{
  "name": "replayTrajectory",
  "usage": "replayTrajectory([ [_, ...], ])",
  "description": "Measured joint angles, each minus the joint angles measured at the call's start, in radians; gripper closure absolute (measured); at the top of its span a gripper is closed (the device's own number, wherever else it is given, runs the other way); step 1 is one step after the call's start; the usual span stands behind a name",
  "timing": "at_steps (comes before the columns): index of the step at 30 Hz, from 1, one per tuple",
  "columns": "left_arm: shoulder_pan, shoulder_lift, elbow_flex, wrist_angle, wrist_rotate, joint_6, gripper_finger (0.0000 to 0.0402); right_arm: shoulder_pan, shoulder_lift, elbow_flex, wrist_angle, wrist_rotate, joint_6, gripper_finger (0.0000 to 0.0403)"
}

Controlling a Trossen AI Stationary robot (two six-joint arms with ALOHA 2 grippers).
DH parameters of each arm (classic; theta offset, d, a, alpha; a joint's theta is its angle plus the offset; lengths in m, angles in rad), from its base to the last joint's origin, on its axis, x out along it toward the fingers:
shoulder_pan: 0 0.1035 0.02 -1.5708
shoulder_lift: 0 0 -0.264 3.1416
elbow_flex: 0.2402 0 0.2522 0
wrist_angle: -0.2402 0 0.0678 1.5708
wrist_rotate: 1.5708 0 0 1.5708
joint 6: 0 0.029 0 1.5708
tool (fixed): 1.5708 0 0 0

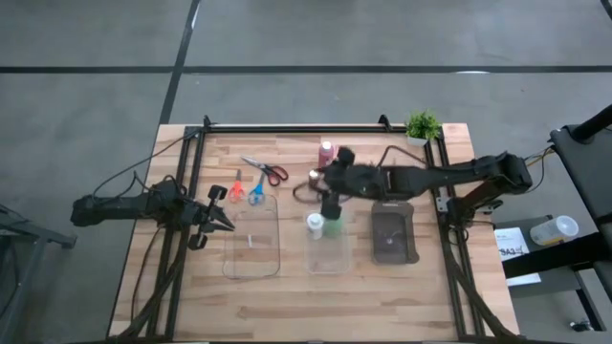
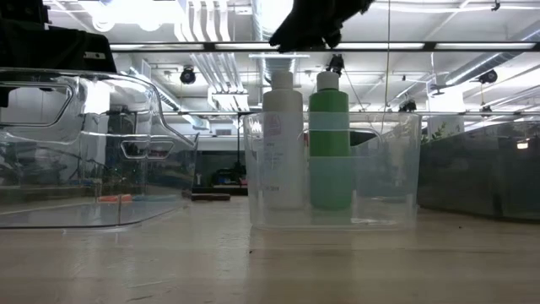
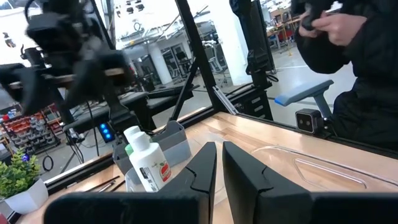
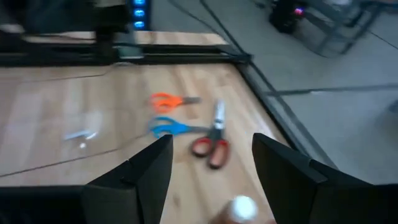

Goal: Pick & Place Paint Supplies
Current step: Put the pink bottle into the white transparent bin

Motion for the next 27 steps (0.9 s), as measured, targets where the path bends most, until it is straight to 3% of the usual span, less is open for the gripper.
replayTrajectory([
  [7, 0.000, 0.000, 0.000, 0.000, 0.000, 0.000, 0.0366, -0.172, -0.022, -0.044, -0.002, -0.005, 0.003, 0.0185],
  [17, 0.000, 0.000, 0.000, 0.000, 0.000, 0.000, 0.0366, -0.410, -0.017, -0.104, 0.108, -0.197, 0.084, 0.0185],
  [21, 0.000, 0.000, 0.000, 0.000, 0.000, 0.000, 0.0366, -0.449, -0.017, -0.120, 0.123, -0.279, 0.097, 0.0185],
  [27, 0.000, 0.000, 0.000, 0.000, 0.000, 0.000, 0.0366, -0.448, -0.005, -0.177, 0.226, -0.298, 0.091, 0.0185],
])
